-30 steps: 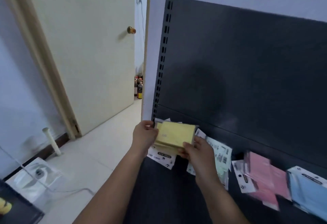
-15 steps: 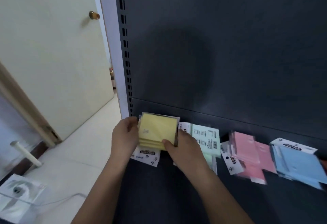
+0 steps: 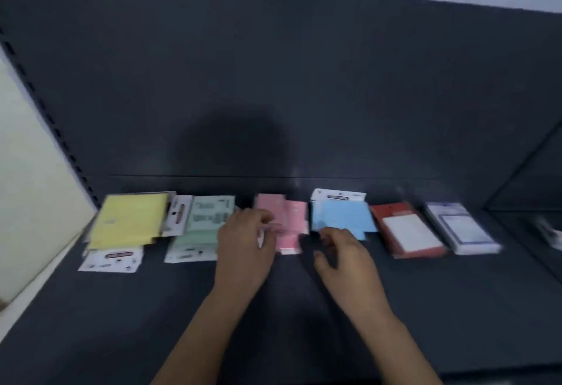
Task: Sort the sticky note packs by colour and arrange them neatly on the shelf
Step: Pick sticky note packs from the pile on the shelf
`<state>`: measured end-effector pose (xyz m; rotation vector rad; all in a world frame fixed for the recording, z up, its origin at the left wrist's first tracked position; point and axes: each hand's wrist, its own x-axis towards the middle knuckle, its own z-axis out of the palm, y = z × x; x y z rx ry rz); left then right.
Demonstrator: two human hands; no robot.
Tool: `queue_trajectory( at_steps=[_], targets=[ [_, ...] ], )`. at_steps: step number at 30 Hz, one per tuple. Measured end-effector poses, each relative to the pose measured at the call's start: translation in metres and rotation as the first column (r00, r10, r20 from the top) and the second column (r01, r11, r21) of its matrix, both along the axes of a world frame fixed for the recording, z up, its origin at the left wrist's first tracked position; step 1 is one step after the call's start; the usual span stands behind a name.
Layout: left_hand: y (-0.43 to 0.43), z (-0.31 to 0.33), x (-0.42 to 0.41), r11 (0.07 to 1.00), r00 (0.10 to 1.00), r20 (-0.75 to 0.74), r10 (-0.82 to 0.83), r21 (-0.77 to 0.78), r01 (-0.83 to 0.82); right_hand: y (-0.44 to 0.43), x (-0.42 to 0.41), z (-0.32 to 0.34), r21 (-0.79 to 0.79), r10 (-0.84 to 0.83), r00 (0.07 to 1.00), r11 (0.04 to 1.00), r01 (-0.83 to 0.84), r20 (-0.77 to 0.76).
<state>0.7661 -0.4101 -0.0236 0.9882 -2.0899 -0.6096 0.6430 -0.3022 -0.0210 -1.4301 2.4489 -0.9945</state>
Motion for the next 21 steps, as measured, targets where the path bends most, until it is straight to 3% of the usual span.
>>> queue_trajectory(
  at_steps=[6, 10, 21],
  targets=[
    [0.137, -0.011, -0.12, 0.942, 0.921, 0.204, -0.33, 0.015, 0.334, 0.164, -0.098, -0.008, 0.115, -0.302, 0.948, 0.943, 0.313, -0.097],
    [0.227, -0.008, -0.187, 0.871, 0.849, 0.202, -0.488, 0.052, 0.488, 0.276, -0.147, -0.011, 0.14, -0.485, 0.867, 0.856, 0.498, -0.114],
    [0.374, -0.011, -0.317, 0.693, 0.658, 0.28, -0.699, 0.04, 0.72, 0.447, -0.213, -0.018, 0.041, -0.775, 0.63, 0.629, 0.777, -0.056]
  ],
)
